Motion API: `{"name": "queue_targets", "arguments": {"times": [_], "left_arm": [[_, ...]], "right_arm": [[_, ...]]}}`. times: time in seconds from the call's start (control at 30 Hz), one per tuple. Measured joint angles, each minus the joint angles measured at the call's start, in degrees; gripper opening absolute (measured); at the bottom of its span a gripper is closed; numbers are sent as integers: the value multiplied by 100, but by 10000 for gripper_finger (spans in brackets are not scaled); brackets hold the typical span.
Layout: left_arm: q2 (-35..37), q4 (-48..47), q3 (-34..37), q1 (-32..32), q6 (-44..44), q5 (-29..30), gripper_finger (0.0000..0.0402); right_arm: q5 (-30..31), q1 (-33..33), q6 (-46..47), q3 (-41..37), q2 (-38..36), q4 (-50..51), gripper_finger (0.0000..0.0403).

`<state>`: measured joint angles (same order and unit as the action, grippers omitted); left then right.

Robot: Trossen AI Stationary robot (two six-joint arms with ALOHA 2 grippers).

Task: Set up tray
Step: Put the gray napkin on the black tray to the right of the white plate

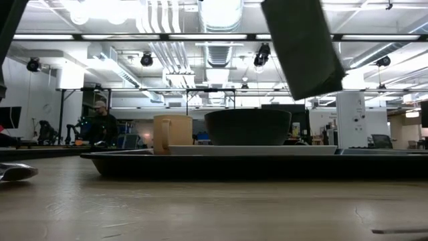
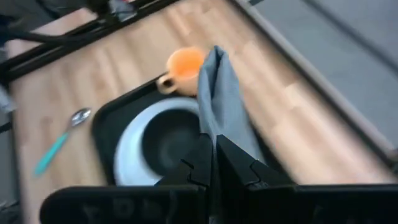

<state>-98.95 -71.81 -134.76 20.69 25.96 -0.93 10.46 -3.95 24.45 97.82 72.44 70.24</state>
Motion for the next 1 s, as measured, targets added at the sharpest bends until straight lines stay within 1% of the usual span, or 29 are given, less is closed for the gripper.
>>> {"name": "queue_targets", "arguments": {"times": [0.07,0.13,0.2,0.27,0.33,0.47,0.5,0.57,0.67,0.77,0.87,1.0], "left_arm": [[36,-2,0,50,0,4,42],[54,0,0,60,4,-6,43],[67,2,0,71,6,-46,43],[74,2,2,84,99,-179,43],[88,2,3,181,284,-554,43],[176,13,4,551,342,-1601,43],[203,-8,4,649,347,-1768,43],[256,-68,17,845,348,-1879,43],[354,-79,96,1055,407,-2102,43],[531,-79,215,1243,492,-2368,43],[712,-77,406,1298,501,-2384,43],[972,-70,718,1285,498,-2391,43]], "right_arm": [[-87,335,442,-196,-151,132,8],[-342,661,899,-462,-276,180,8],[-548,981,1337,-760,-396,118,8],[-598,1324,1661,-1046,-547,24,8],[-596,1623,1936,-1364,-714,-75,8],[-602,2096,2468,-2140,-912,-397,8],[-614,2209,2605,-2327,-943,-526,8],[-621,2408,2821,-2672,-1063,-918,8],[-643,2630,3124,-3086,-1150,-1594,8],[-642,2746,3326,-3272,-1170,-2035,8],[-638,2774,3370,-3338,-1201,-2121,8],[-640,2747,3375,-3708,-1226,-2089,8]]}}
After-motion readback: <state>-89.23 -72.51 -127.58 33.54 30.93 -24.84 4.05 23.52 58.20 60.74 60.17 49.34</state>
